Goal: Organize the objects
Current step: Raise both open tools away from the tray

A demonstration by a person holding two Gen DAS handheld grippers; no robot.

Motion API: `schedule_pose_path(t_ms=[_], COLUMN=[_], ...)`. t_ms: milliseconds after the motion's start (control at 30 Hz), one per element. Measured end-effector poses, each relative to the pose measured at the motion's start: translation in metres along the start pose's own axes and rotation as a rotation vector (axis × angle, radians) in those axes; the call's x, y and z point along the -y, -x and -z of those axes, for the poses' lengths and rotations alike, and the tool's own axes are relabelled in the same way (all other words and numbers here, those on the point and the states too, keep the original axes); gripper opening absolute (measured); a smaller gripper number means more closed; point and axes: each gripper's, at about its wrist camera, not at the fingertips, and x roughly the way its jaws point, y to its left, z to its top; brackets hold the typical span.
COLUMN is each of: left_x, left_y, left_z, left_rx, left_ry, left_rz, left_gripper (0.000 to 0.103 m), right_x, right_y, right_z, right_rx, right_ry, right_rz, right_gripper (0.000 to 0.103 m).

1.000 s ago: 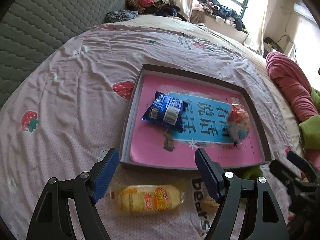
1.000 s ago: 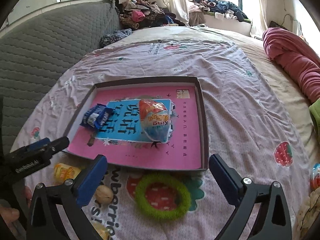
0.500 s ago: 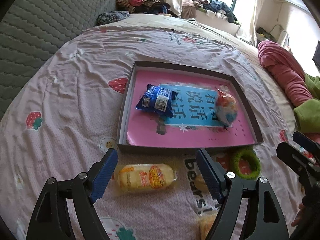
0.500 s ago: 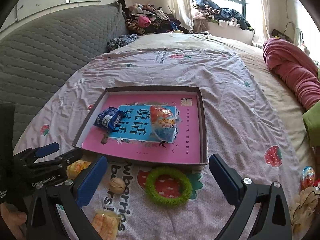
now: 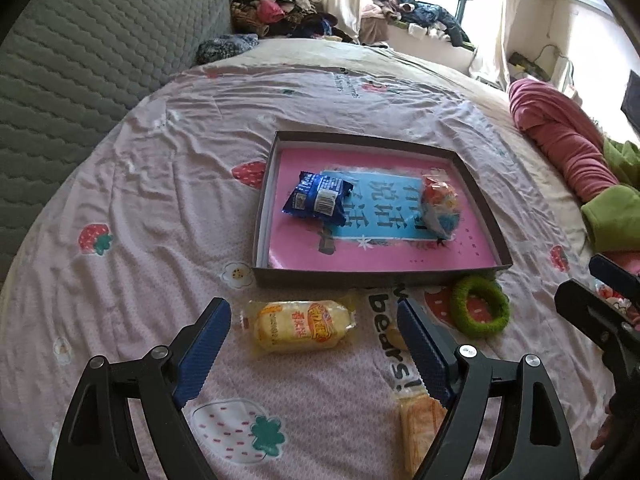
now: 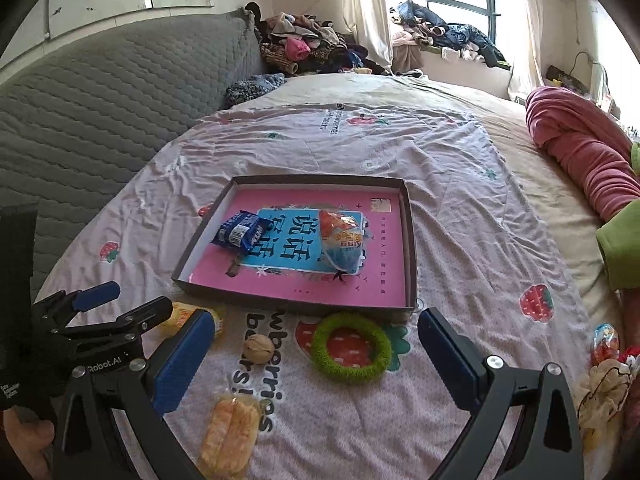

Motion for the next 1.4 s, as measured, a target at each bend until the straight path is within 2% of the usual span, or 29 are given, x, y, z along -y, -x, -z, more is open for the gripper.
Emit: schedule_pose_path(t_ms=[167, 300, 700, 767, 833, 1200, 1400], left_x=[0.005, 0.005, 0.003, 0.004, 0.005, 0.002, 0.003], left_y=[0.014, 0.022, 0.054, 0.061, 0.066, 0.094, 0.112], left_z=[0.002, 0.005, 0.01, 0.011, 0.012, 0.028, 0.041], left_rx=[0.011, 0.004, 0.011, 0.01, 0.012, 0.029, 0.062], left_ry=[-0.02, -0.018, -0.004, -0.003, -0.006, -0.019, -0.061], left_rz=[0.003, -0.025, -0.001, 0.002, 0.009, 0.036, 0.043], left_gripper=[0.086, 0.086, 0.087, 0.09, 0.103, 0.103, 0.103], right_x=[-0.005, -0.007, -0.012, -0.013, -0.013, -0.02, -0.026], right_y=[0.015, 0.024, 0.058, 0.066, 0.073, 0.106, 0.117], right_z=[0.002, 0.005, 0.008, 0.01, 0.011, 0.026, 0.039], right_rx=[0.018, 0.022, 0.053, 0.059, 0.066, 0.092, 0.099], right_ry=[0.011, 0.011, 0.02, 0.02, 0.022, 0.018, 0.018], right_rz=[0.005, 0.003, 0.009, 0.01, 0.011, 0.008, -0.001], right_gripper=[0.103, 0.103, 0.103, 0.103, 0.103, 0.103, 0.103])
